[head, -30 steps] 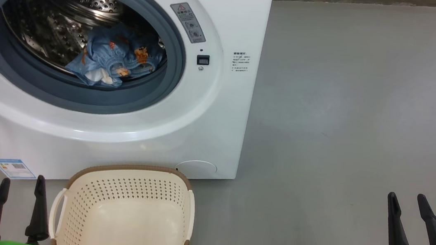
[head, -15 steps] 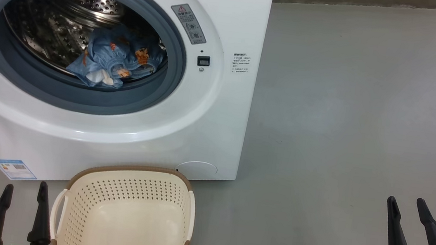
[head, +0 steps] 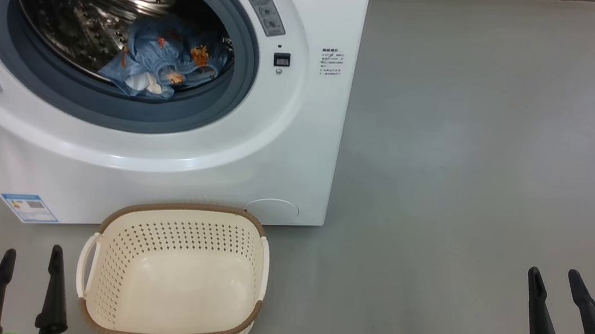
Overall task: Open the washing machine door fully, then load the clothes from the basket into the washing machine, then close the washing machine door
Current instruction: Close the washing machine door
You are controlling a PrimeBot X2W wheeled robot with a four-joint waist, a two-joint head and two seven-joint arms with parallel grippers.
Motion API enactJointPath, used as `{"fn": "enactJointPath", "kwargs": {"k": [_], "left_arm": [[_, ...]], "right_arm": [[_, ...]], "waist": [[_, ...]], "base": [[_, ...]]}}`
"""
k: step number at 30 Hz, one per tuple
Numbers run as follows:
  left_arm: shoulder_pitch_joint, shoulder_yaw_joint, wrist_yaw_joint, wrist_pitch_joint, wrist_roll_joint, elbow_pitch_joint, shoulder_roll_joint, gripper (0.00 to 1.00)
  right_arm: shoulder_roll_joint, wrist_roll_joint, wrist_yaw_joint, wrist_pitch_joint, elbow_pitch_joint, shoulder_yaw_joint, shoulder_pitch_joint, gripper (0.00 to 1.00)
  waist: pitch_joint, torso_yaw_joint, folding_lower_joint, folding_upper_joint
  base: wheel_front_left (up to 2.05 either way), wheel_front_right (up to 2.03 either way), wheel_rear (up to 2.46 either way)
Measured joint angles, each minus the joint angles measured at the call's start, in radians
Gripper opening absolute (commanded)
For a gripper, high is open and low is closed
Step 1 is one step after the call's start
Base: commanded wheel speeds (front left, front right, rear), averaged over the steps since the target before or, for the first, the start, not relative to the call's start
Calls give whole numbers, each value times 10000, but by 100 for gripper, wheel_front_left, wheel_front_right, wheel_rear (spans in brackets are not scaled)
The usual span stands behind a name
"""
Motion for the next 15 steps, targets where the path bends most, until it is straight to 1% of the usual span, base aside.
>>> {"fn": "enactJointPath", "kwargs": {"k": [3,15], "left_arm": [[0,-8,0,0,0,-36,8,100],[-4,-282,0,0,-105,-38,52,100]], "right_arm": [[0,0,0,0,-2,0,0,100],[4,0,0,0,-15,0,-1,100]], "waist": [[40,11,0,0],[105,135,0,0]], "base": [[-34,34,0],[-1,1,0]]}}
